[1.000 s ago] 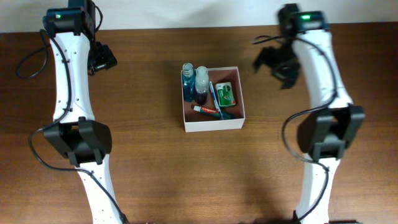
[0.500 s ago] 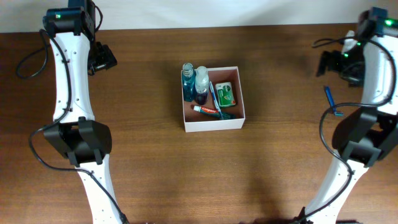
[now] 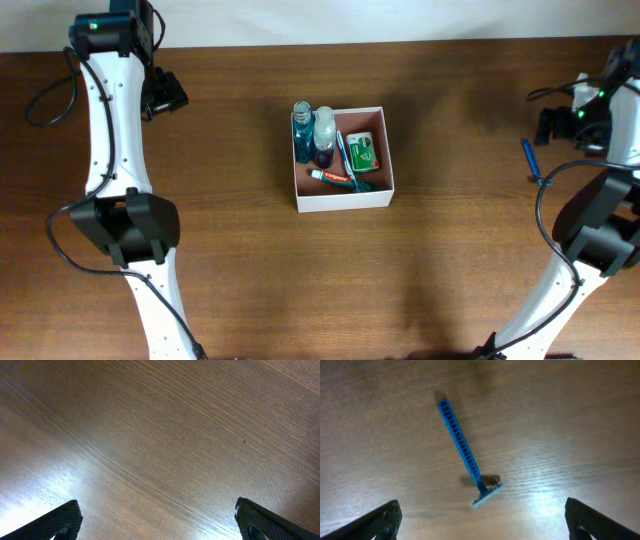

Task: Pack container
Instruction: 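Move the right gripper right over the blue razor, then close the right gripper on the blue razor handle and lift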

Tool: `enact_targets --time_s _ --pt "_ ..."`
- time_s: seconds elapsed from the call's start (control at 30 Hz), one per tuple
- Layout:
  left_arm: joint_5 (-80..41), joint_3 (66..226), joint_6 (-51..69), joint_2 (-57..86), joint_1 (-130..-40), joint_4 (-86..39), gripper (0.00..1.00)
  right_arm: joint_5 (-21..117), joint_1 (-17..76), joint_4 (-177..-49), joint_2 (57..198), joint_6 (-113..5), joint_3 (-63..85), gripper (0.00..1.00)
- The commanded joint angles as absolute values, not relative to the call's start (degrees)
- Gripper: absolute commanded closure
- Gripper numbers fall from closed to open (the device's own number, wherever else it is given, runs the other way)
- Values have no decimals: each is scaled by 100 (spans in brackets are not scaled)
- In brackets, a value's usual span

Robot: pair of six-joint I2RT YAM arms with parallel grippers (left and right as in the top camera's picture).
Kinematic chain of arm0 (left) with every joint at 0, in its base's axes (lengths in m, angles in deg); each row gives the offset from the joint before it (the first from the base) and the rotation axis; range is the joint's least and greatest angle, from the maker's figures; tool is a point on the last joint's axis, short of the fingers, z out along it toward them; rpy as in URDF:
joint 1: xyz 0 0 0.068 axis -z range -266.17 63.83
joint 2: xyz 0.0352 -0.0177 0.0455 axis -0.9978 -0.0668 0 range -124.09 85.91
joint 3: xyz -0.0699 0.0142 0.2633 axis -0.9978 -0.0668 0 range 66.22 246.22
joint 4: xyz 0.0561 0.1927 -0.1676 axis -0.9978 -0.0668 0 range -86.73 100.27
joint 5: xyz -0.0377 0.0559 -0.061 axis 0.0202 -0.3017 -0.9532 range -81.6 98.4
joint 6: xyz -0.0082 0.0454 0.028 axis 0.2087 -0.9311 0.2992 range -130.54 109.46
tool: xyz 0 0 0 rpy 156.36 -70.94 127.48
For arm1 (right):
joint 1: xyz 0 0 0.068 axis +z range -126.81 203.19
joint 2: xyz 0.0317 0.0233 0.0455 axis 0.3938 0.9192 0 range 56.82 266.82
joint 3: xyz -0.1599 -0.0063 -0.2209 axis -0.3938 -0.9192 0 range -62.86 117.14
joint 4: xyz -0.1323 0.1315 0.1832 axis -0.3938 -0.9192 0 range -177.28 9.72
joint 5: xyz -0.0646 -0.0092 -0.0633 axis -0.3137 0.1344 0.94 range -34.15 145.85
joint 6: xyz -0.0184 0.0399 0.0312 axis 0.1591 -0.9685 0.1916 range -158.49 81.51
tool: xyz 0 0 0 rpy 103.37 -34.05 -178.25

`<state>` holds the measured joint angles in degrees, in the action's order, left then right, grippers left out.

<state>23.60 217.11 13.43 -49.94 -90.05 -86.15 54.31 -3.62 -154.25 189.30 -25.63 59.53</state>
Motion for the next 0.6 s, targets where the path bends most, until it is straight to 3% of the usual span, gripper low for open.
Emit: enact_targets --time_s 0.0,0.57 --pt "2360 21700 1294 -4821 -9020 -8622 1 5282 -303 -15095 18882 -2110 5540 2" --pt "2360 21700 1294 -4821 -9020 -8624 1 5282 -270 -14387 19341 -1625 5092 1"
